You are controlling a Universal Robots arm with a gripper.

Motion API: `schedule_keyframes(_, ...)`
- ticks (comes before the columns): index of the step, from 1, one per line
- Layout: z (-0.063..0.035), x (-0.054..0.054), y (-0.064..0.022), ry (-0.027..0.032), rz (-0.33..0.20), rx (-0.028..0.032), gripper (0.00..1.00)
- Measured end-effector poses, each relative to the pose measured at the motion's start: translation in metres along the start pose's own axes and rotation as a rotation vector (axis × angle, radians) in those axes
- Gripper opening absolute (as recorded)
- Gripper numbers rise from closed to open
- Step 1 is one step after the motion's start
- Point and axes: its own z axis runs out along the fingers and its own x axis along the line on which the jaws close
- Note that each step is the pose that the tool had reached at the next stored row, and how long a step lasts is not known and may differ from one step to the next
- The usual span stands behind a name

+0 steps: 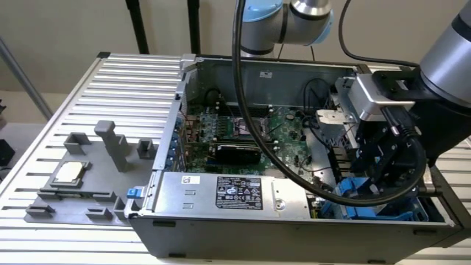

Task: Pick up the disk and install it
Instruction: 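Insert the disk into the insertion slot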

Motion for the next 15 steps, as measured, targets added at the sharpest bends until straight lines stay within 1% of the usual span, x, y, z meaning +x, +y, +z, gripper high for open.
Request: schedule_keyframes(15,-0.0002,0.0000,0.0000,0.0004,0.000,0.0000,1.00)
